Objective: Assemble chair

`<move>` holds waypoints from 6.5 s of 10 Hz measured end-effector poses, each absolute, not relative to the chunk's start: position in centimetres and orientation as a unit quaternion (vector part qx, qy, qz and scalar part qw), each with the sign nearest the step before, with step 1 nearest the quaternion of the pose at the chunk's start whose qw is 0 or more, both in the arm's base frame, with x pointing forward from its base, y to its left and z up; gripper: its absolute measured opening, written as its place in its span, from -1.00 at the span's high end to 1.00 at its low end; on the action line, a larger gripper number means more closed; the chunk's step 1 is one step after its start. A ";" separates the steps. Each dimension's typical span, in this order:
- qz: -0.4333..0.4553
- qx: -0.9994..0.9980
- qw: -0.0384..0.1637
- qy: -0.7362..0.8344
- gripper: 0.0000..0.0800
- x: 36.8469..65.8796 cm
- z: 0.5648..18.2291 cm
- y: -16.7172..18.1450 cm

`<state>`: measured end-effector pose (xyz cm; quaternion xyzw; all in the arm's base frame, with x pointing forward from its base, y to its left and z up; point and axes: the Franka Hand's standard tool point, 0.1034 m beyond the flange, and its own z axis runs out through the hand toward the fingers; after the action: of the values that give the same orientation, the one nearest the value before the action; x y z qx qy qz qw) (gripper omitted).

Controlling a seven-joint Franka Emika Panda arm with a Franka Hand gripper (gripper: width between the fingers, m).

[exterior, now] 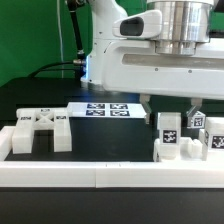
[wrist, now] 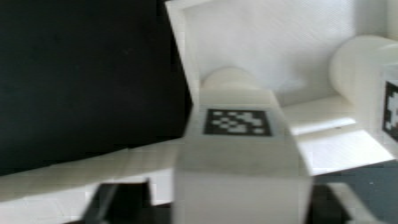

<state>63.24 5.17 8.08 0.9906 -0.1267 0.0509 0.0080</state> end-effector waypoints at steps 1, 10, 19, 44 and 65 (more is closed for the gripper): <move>0.051 0.991 0.008 -0.127 0.28 63.2 8.1 5.2; 0.053 0.888 -0.010 -0.457 0.27 63.1 7.9 5.7; 0.040 0.644 -0.033 -0.763 0.27 63.1 7.9 6.0; 0.047 0.992 0.018 -0.114 -0.32 63.5 8.1 5.6; 0.043 0.697 -0.013 -0.716 0.27 63.3 8.0 6.1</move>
Offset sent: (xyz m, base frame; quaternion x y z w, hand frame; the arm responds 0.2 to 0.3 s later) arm 0.0000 0.0000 0.0000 0.0000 0.0000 0.1938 0.9810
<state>63.29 6.12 8.05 0.6968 -0.7159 0.0432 -0.0127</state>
